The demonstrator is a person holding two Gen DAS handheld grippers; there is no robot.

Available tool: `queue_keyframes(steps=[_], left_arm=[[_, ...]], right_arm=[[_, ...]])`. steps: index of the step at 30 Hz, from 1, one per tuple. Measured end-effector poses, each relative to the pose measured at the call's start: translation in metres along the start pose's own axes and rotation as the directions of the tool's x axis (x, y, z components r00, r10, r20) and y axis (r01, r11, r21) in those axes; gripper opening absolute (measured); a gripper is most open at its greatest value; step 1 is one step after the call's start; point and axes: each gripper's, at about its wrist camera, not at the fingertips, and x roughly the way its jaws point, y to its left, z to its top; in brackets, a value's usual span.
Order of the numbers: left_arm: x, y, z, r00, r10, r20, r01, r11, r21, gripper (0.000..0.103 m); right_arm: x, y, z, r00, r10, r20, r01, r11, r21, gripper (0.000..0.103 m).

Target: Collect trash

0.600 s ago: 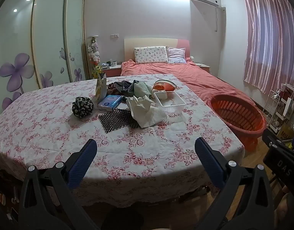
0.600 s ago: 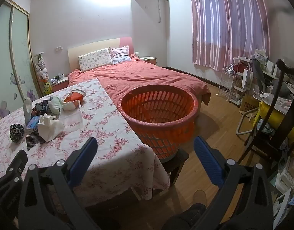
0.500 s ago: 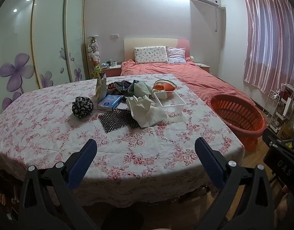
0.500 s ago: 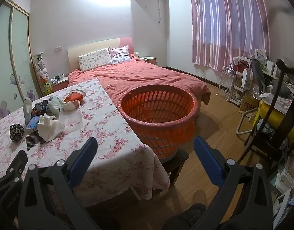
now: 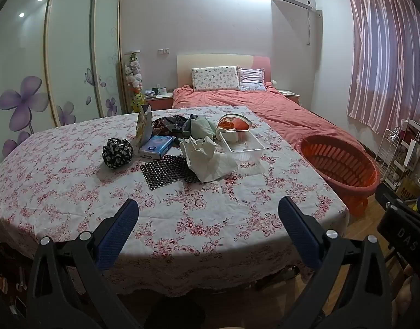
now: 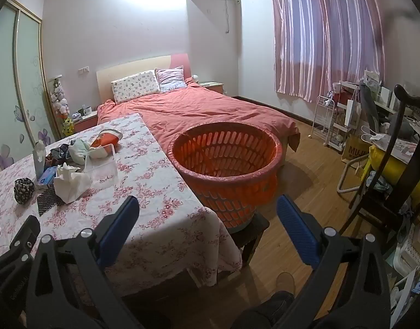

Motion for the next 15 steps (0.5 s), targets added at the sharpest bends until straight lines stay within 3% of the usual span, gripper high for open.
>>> queue_keyframes(steps=[15], left_arm=[[0.0000,0.0000,0.0000,1.000,-0.001,-0.001,0.001,1.000,0.000,0.101]], right_arm=[[0.0001,-0.0004,-0.0005,1.000,-0.001,0.002,0.001,1.000,0.000,0.098]])
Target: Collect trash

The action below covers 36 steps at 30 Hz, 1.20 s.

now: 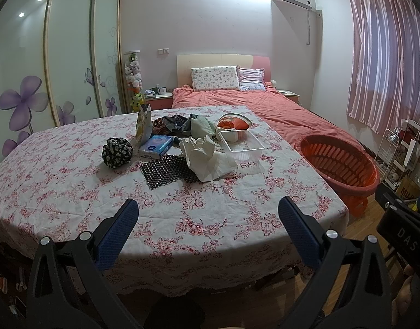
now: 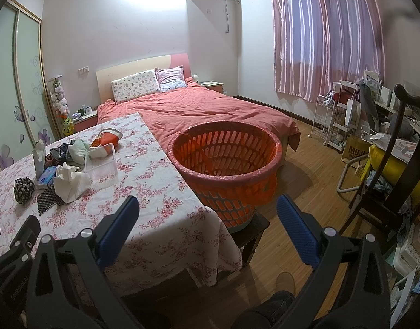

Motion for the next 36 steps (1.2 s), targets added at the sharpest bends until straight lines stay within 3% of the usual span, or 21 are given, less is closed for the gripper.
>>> queue_keyframes(steps=[36], left_arm=[[0.0001,0.0000,0.0000,1.000,0.000,-0.001,0.000,1.000,0.000,0.101]], right_arm=[[-0.0003,-0.0031,-0.0014,1.000,0.000,0.000,0.000,1.000,0.002,0.098]])
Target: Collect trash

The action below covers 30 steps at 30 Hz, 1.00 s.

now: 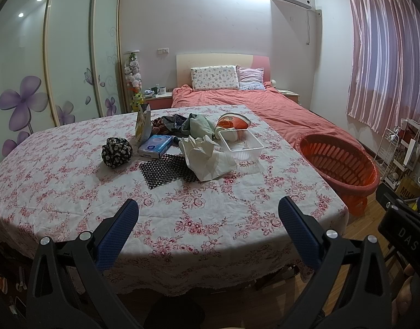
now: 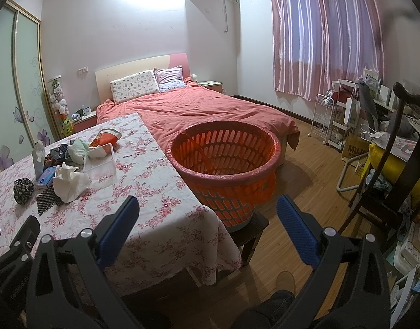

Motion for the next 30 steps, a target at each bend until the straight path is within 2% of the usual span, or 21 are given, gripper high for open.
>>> queue_keyframes(steps=[30], left_arm=[[0.0021,0.0029,0.0003,1.000,0.012,-0.008,-0.012,1.000,-0.005,0.101]], right_arm=[[0.0039,-0.0010,0.0018,1.000,0.010,0.000,-0.010,1.000,0.004,0.098]])
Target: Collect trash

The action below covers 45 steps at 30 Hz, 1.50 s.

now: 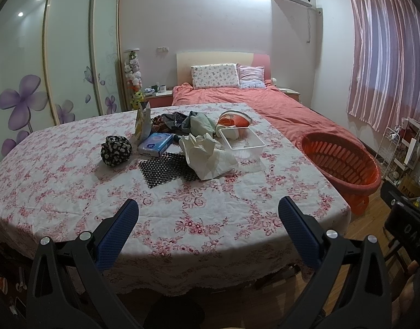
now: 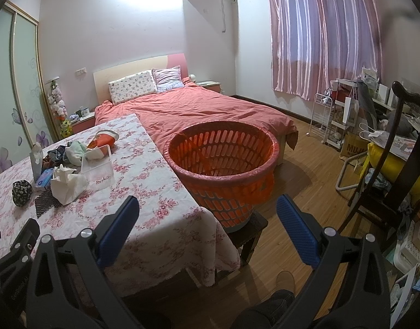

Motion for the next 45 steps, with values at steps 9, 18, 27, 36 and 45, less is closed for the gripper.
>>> queue_keyframes(steps=[9,18,27,36,45], left_arm=[[0.031,0.038,0.007,0.996,0.084,-0.033,-0.085,0.996,-0.029,0.101],[0.074,0.123,0.031,0.979,0.181,-0.094,-0.191,0.975,-0.113,0.101],[0.125,0.187,0.055,0.967,0.190,-0.172,-0.224,0.952,-0.210,0.101],[0.160,0.193,0.069,0.969,0.153,-0.193,-0.188,0.966,-0.178,0.101],[0.186,0.190,0.067,0.964,0.085,-0.252,-0.132,0.975,-0.177,0.093]], right_arm=[[0.028,0.025,0.013,0.997,0.076,-0.023,-0.077,0.996,-0.037,0.098],[0.060,0.109,0.030,0.974,0.222,-0.046,-0.227,0.955,-0.192,0.093],[0.145,0.178,0.055,0.946,0.274,-0.174,-0.307,0.929,-0.205,0.096],[0.207,0.207,0.042,0.909,0.228,-0.348,-0.311,0.928,-0.204,0.096],[0.212,0.208,0.043,0.893,0.249,-0.374,-0.339,0.920,-0.197,0.073]])
